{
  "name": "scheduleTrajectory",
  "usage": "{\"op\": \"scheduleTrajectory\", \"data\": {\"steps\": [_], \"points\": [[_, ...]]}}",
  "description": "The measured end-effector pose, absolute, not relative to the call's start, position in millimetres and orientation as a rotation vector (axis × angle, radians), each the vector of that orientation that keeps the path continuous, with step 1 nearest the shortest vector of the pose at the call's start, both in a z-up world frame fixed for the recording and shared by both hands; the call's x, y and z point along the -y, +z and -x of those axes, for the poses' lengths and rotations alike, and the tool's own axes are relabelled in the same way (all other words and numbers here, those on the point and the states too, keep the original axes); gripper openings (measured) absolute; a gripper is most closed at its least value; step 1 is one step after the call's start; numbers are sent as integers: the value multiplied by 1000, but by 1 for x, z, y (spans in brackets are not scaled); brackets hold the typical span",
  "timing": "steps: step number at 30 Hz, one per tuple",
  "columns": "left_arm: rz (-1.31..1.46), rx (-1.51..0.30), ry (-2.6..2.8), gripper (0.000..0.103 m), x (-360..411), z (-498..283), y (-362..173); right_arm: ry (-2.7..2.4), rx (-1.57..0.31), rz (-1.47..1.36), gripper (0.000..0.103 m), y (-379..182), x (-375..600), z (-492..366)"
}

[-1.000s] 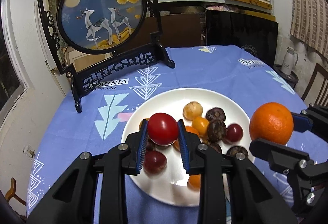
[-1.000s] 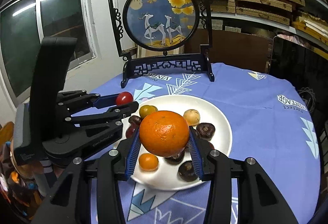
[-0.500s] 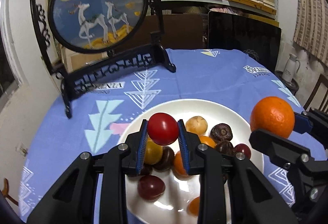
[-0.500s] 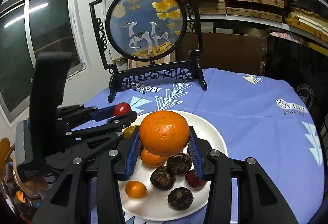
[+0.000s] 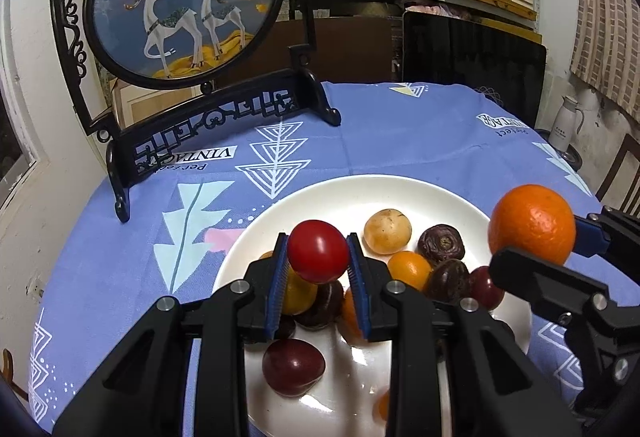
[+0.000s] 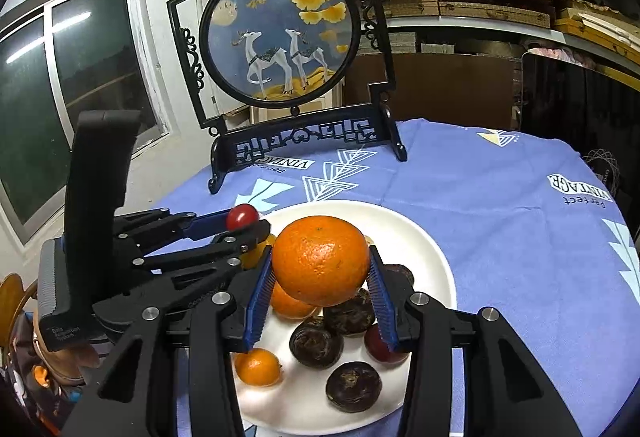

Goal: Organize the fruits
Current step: 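Lower the red plum and the orange onto the white plate and open both tools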

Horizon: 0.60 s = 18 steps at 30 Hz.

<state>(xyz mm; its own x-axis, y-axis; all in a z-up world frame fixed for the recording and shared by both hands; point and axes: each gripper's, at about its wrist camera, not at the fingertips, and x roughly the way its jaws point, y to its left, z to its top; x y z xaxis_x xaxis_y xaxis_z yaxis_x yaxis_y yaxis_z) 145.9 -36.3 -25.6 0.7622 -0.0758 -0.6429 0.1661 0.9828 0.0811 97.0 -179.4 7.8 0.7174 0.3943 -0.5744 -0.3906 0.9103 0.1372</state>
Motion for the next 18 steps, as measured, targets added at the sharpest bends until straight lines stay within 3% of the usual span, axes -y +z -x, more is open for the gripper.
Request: {"op": "scheduleTrajectory", "data": {"steps": [18], "points": [[-163,-687,-112,28,38,-145,-27,420,-629,-25,47,3,182,-99]]}}
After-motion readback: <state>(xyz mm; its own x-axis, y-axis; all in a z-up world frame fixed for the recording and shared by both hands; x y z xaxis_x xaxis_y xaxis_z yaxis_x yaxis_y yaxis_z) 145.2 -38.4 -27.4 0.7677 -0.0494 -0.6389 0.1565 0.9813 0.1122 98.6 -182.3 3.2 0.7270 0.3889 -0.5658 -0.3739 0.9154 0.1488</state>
